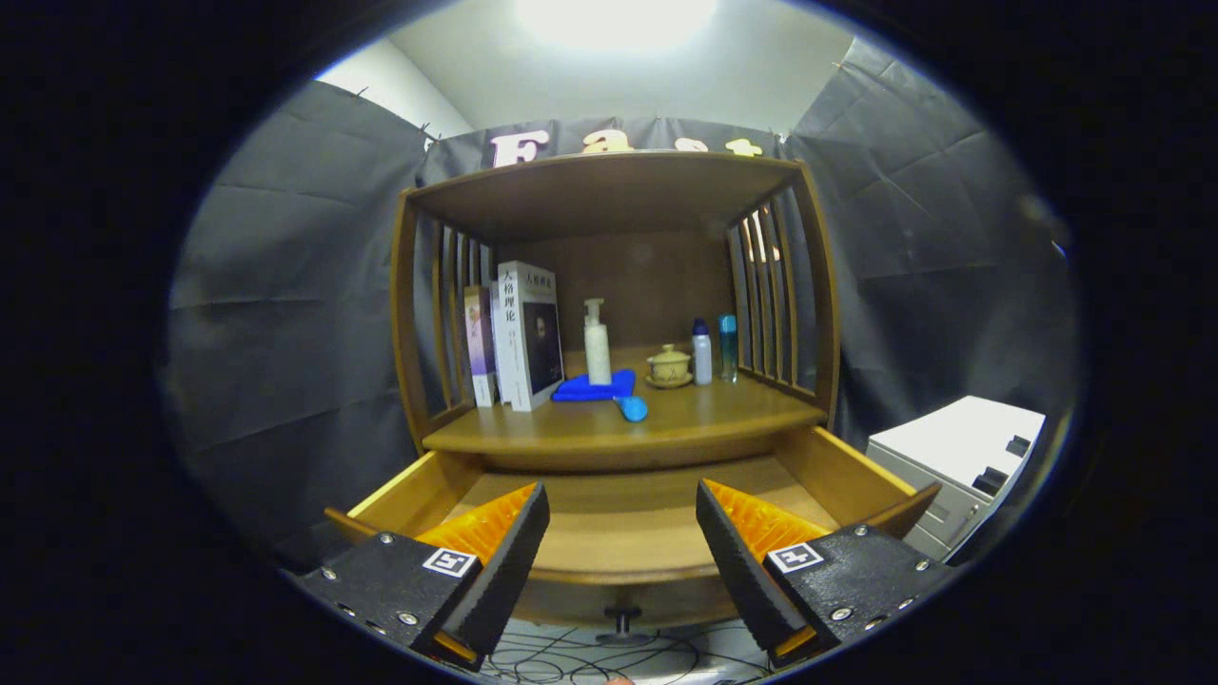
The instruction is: Pull open the drawer, take out the items inside it, and place them on the countertop above the cabinet.
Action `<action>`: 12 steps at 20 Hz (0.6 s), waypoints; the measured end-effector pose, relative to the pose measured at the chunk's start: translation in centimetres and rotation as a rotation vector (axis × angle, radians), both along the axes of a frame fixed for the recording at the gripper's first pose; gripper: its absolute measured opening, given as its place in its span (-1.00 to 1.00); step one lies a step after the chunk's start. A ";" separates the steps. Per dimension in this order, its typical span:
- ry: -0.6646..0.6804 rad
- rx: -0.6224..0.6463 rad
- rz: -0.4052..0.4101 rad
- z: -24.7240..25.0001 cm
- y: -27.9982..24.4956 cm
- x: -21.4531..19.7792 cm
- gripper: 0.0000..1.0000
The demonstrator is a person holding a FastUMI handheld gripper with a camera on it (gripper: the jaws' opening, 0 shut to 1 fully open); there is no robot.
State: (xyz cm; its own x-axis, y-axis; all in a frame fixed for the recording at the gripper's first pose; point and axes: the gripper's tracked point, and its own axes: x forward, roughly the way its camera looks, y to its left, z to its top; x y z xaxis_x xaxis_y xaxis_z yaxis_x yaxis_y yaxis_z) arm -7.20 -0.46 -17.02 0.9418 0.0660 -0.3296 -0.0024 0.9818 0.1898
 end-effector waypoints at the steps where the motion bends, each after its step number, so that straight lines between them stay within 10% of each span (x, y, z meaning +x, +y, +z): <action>1: 0.017 -0.008 0.004 -0.9 0.1 -0.9 0.91; 12: 0.122 -0.095 -0.008 -6.9 -0.3 -2.8 0.91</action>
State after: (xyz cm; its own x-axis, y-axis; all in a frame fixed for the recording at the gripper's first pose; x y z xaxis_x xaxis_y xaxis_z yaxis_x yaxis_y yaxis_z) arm -10.04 -0.78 -23.89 0.8947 0.0218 -0.4461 0.0230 0.9952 0.0947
